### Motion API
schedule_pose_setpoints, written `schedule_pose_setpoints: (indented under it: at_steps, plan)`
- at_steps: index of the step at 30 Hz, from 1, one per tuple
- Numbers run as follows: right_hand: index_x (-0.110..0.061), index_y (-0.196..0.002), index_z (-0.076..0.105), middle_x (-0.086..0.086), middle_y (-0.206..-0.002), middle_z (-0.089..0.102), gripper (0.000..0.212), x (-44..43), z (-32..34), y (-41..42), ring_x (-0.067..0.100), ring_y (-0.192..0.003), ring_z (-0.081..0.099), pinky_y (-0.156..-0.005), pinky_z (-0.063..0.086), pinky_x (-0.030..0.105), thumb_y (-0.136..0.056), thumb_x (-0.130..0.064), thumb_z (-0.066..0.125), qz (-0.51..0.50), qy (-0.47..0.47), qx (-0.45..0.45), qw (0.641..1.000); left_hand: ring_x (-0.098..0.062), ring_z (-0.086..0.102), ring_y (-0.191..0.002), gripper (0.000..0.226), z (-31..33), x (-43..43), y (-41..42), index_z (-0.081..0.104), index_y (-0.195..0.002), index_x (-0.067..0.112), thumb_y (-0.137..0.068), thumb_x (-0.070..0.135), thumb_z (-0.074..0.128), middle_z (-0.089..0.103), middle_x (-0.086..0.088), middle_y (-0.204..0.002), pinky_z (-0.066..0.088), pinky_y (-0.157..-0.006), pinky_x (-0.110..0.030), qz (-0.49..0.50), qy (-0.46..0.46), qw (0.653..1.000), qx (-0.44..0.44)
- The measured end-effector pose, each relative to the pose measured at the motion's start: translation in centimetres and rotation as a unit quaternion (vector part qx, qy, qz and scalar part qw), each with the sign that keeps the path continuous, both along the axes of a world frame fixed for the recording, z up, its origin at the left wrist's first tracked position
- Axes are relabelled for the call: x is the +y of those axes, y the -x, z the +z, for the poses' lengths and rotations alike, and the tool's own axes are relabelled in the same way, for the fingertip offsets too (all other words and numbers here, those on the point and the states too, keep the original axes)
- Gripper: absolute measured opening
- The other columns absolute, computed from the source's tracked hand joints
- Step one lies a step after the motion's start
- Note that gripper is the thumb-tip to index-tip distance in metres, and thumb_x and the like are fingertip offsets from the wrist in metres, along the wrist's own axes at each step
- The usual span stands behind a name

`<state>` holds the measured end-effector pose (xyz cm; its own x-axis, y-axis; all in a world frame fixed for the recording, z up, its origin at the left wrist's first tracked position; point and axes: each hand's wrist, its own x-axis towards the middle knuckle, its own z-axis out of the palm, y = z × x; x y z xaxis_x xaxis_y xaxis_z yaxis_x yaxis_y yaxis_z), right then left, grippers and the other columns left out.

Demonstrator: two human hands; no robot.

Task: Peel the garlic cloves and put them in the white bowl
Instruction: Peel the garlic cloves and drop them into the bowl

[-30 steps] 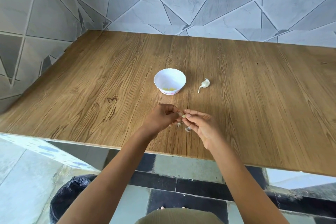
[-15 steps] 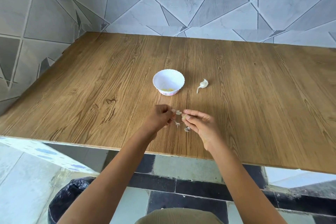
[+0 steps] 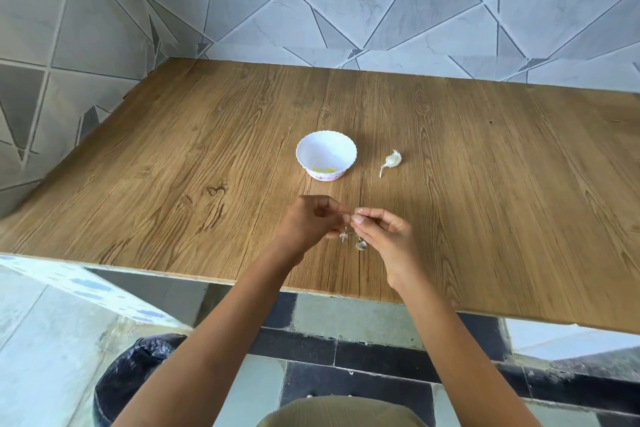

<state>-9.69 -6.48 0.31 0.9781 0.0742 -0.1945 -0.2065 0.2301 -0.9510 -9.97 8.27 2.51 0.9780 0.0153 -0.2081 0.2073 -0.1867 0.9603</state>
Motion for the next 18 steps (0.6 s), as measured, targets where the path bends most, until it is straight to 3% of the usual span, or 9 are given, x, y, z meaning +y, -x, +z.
schedule_pose_setpoints:
  at_steps: [6, 11, 15, 18]
  plan:
    - [-0.006, -0.088, 0.069, 0.002, -0.076, 0.073, 0.009, -0.71, 0.44, -0.06, 0.013, -0.074, 0.071, -0.068, 0.055, 0.018, -0.083, 0.000, 0.064, 0.042, -0.022, 0.042, 0.998, -0.013, 0.062, -0.070, 0.010, -0.05, 0.35, 0.03, 0.068, -0.086, 0.006, -0.083, -0.004, 0.066, 0.067, -0.008, -0.075, 0.054, -0.068, -0.021, -0.013, 0.062, 0.998, 0.009]
    - [-0.007, -0.086, 0.068, 0.003, -0.069, 0.072, 0.010, -0.59, 0.44, -0.02, 0.011, -0.065, 0.069, -0.064, 0.055, 0.018, -0.084, 0.002, 0.064, 0.033, -0.005, 0.046, 0.998, -0.005, 0.063, -0.062, 0.013, 0.38, 0.16, 0.43, 0.067, -0.085, 0.004, -0.081, -0.008, 0.065, 0.067, -0.007, -0.074, 0.049, -0.059, -0.013, -0.006, 0.078, 0.997, -0.002]
    - [-0.007, -0.090, 0.067, 0.004, -0.073, 0.071, 0.009, -0.70, 0.06, 0.15, 0.010, -0.064, 0.068, -0.061, 0.055, 0.019, -0.089, -0.002, 0.060, 0.013, 0.068, -0.008, 0.998, -0.007, 0.062, -0.063, 0.014, 0.48, 0.26, 0.55, 0.066, -0.083, 0.005, -0.081, -0.009, 0.065, 0.066, -0.009, -0.076, 0.049, -0.058, -0.013, 0.008, 0.100, 0.995, 0.004]
    - [-0.015, -0.084, 0.068, -0.002, -0.074, 0.071, 0.010, -0.70, -0.29, 0.24, 0.006, -0.065, 0.067, -0.059, 0.054, 0.020, -0.090, -0.015, 0.061, 0.027, 0.201, -0.105, 0.974, -0.006, 0.062, -0.063, 0.014, 0.49, 0.29, 0.57, 0.066, -0.083, 0.005, -0.081, -0.008, 0.065, 0.066, -0.010, -0.078, 0.049, -0.058, -0.012, 0.016, 0.102, 0.995, 0.007]
